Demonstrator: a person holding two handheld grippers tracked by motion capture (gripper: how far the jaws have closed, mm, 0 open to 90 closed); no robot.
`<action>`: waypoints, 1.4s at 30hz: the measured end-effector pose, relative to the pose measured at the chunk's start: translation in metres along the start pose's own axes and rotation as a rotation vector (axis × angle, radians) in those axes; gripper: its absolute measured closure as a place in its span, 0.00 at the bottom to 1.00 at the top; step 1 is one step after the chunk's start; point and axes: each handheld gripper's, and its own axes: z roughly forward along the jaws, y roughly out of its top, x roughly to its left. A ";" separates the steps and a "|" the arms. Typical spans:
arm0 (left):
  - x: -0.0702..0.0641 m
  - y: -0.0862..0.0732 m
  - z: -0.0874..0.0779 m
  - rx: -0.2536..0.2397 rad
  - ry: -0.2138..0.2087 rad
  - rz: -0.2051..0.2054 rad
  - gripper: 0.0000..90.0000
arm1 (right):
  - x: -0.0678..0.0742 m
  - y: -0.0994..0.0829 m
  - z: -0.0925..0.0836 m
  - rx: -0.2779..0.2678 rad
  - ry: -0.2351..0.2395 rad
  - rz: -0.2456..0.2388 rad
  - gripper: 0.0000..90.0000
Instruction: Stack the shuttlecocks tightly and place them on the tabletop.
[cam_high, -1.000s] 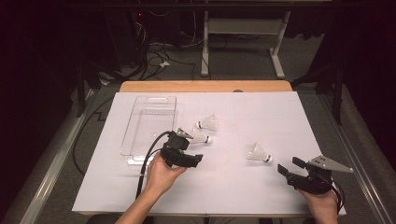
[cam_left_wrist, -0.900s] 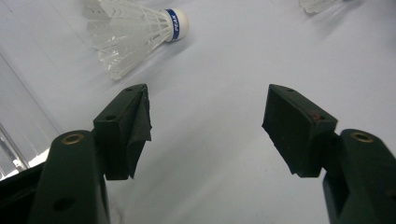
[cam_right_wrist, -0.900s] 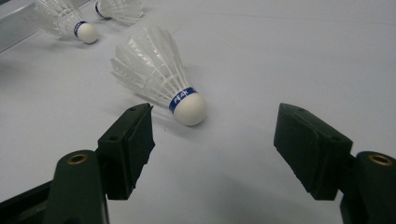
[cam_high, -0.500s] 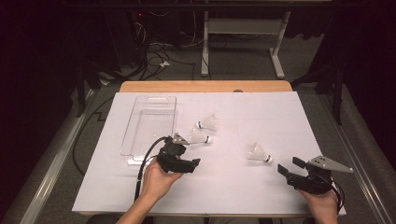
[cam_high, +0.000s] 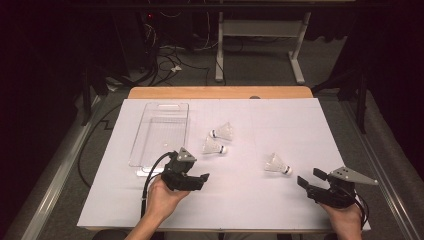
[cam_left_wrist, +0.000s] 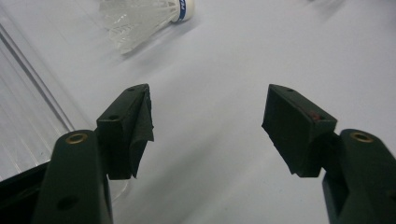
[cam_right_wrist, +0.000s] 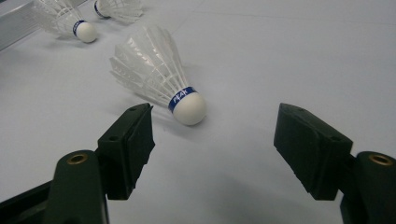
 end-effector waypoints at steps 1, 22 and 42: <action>0.000 -0.001 0.000 -0.002 -0.001 -0.005 0.38 | 0.000 0.000 0.000 0.001 0.000 0.001 0.32; 0.003 -0.019 -0.005 -0.005 -0.014 -0.028 0.37 | 0.000 0.000 0.000 0.000 -0.003 0.002 0.32; 0.011 -0.051 -0.023 -0.076 0.018 -0.055 0.35 | 0.000 0.000 0.000 0.003 -0.010 0.004 0.32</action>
